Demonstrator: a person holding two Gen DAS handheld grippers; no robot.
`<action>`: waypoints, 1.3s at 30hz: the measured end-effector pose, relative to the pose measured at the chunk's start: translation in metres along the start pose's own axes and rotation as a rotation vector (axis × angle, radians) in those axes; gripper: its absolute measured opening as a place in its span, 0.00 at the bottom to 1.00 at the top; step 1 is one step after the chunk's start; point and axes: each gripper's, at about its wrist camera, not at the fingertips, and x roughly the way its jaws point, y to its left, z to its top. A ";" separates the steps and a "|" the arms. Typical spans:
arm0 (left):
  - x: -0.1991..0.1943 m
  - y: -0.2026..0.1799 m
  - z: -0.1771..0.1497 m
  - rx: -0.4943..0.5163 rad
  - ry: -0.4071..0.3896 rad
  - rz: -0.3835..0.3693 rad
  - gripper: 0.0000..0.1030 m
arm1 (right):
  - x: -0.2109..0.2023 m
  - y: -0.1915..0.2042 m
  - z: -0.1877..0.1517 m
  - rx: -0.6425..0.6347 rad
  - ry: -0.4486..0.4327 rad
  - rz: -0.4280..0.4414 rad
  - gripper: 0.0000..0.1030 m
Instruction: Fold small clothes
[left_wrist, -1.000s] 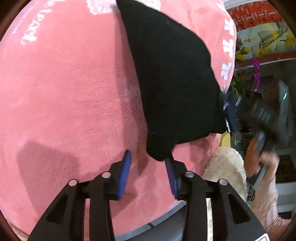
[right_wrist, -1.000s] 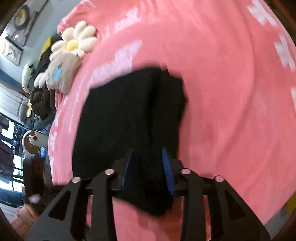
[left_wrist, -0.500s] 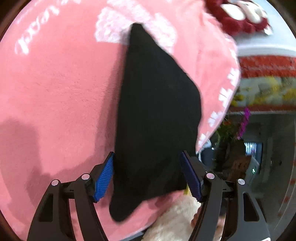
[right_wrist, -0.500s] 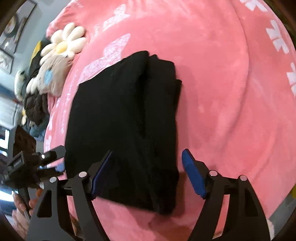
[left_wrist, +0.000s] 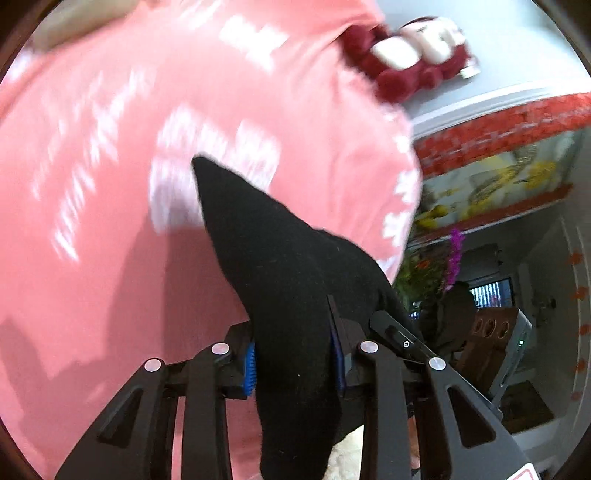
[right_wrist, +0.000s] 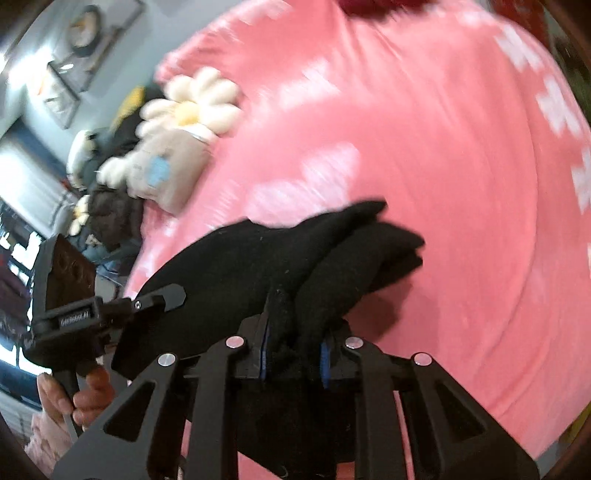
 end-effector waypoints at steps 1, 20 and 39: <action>-0.016 -0.006 0.003 0.026 -0.019 0.000 0.26 | -0.006 0.015 0.004 -0.020 -0.019 0.018 0.17; -0.050 0.142 -0.126 0.045 0.045 0.497 0.43 | 0.092 0.071 -0.159 -0.082 0.303 -0.077 0.29; -0.042 0.166 -0.078 -0.030 -0.003 0.271 0.22 | 0.136 0.079 -0.082 -0.048 0.229 -0.058 0.17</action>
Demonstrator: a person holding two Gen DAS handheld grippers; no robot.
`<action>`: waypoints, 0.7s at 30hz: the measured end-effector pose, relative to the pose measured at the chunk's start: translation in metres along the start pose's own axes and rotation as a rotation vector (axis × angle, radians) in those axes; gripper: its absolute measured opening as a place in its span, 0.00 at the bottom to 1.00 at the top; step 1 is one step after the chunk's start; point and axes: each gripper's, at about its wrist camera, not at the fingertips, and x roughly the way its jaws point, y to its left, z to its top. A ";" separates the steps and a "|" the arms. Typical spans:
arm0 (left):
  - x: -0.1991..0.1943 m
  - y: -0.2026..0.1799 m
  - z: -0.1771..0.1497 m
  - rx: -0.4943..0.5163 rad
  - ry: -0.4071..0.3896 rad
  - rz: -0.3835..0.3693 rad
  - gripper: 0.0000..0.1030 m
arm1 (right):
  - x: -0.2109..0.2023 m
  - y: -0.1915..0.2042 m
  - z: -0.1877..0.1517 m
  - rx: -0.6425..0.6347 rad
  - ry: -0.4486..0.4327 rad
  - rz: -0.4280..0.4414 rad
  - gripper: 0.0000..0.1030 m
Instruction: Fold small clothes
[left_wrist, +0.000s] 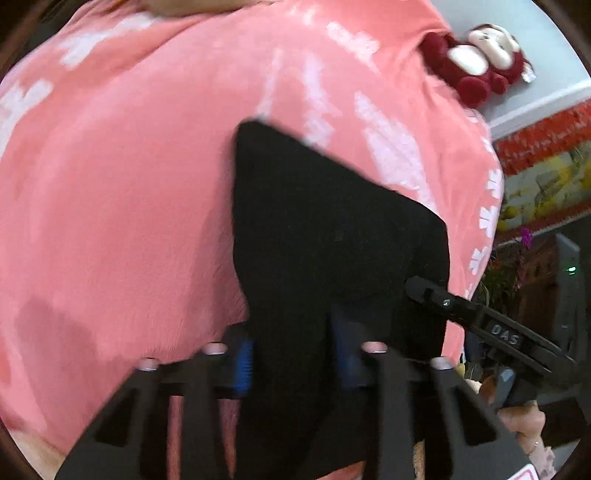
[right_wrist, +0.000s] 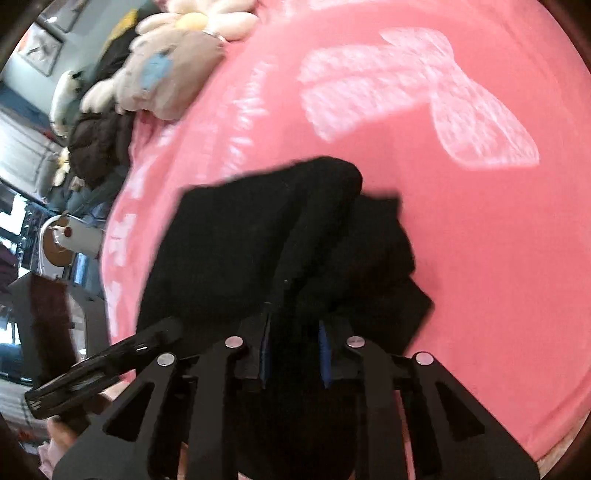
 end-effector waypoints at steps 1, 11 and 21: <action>-0.014 -0.011 0.003 0.054 -0.042 -0.009 0.21 | -0.011 0.007 0.002 -0.036 -0.035 -0.009 0.17; 0.000 -0.004 0.009 0.132 -0.070 0.221 0.44 | 0.004 -0.020 -0.001 0.055 -0.021 -0.079 0.32; -0.032 -0.016 -0.037 0.111 -0.108 0.284 0.55 | 0.017 -0.006 -0.042 0.017 0.086 -0.062 0.18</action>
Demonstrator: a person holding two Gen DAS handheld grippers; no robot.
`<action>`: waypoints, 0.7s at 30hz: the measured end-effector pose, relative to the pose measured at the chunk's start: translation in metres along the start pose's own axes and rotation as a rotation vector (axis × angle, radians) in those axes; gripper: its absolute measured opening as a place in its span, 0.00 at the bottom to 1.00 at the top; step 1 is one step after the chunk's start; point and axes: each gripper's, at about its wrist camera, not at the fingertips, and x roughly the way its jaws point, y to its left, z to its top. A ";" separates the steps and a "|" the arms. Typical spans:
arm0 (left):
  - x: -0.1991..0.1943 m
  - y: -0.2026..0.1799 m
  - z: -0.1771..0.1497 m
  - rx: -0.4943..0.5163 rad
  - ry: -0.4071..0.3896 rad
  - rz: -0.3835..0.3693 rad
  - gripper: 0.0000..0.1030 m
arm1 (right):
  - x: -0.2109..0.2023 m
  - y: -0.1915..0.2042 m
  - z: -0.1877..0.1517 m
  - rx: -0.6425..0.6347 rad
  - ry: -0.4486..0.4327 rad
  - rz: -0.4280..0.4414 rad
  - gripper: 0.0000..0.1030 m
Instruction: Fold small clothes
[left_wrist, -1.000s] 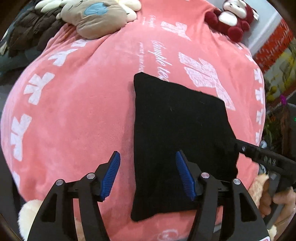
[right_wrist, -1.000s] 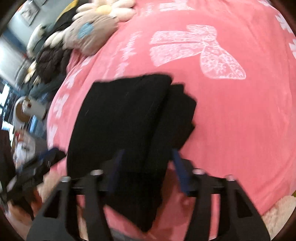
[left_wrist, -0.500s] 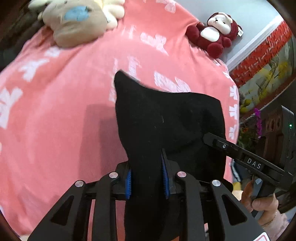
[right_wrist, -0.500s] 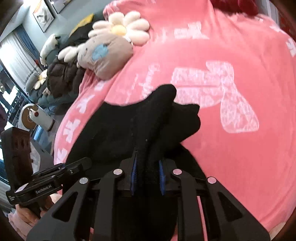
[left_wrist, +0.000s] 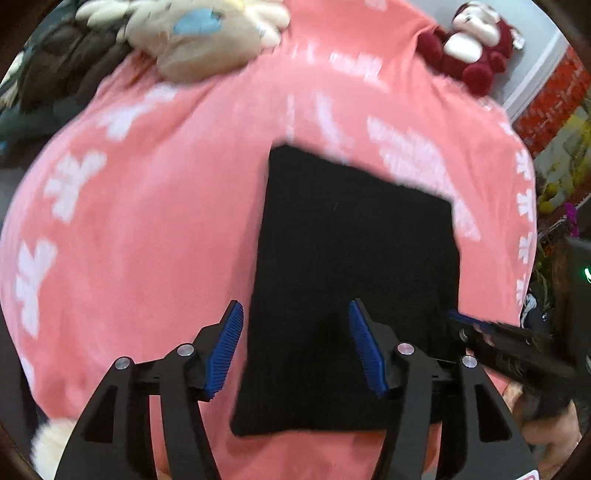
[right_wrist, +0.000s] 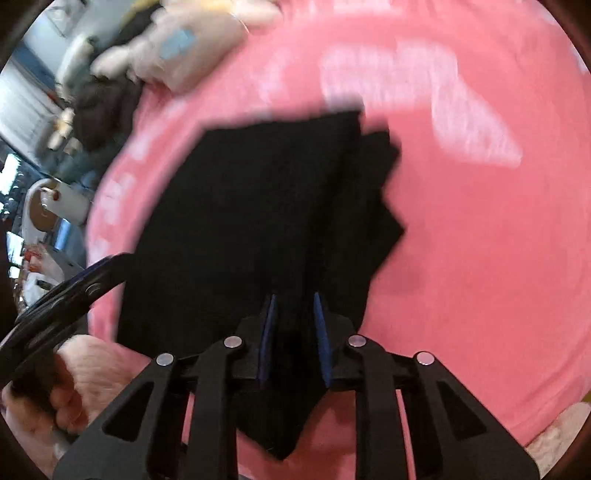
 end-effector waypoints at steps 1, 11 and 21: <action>0.003 0.002 -0.007 -0.020 0.027 0.000 0.55 | -0.003 -0.002 0.004 0.027 -0.010 0.015 0.21; 0.017 0.002 -0.034 -0.079 0.145 0.040 0.54 | -0.021 0.029 0.011 -0.131 -0.034 -0.096 0.24; -0.038 -0.058 -0.074 0.091 0.006 0.130 0.67 | -0.080 0.032 -0.108 -0.191 -0.279 -0.241 0.80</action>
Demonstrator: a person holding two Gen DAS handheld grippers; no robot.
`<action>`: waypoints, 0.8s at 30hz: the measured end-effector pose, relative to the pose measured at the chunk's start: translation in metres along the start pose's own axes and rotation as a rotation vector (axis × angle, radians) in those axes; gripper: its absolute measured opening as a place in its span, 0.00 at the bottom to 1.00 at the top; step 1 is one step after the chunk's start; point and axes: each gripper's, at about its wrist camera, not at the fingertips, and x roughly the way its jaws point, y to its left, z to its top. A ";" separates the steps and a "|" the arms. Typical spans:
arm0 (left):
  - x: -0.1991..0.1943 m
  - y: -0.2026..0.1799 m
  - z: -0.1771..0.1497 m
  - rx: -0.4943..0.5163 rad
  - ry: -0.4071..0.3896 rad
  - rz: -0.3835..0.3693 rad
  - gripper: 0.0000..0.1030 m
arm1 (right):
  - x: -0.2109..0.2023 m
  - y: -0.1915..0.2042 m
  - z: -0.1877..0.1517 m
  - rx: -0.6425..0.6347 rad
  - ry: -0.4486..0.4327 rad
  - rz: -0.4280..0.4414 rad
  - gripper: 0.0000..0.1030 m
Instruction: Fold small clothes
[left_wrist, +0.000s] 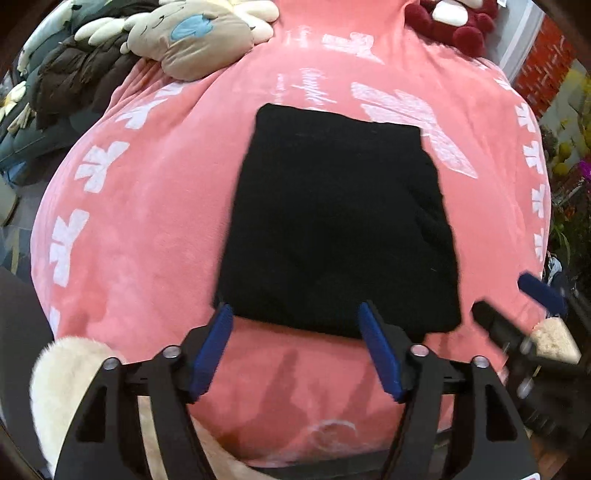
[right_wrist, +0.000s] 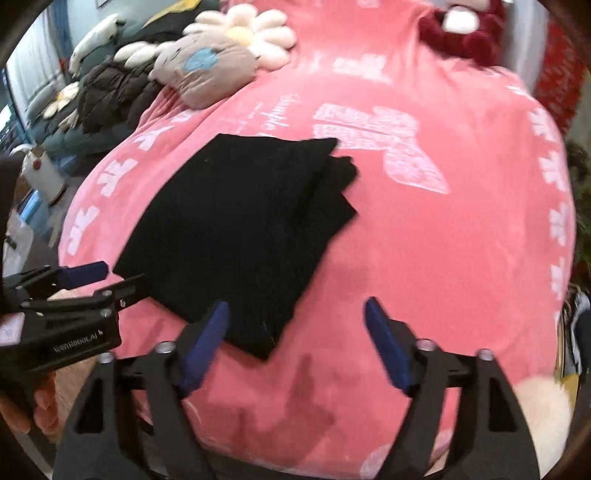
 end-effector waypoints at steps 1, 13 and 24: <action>-0.002 -0.004 -0.004 -0.008 -0.009 0.001 0.67 | -0.001 -0.003 -0.008 0.024 -0.020 -0.006 0.81; 0.004 -0.035 -0.025 -0.003 -0.069 0.094 0.69 | -0.008 -0.027 -0.041 0.079 -0.054 -0.063 0.90; 0.000 -0.036 -0.028 -0.002 -0.073 0.108 0.70 | -0.013 -0.021 -0.044 0.042 -0.056 -0.057 0.91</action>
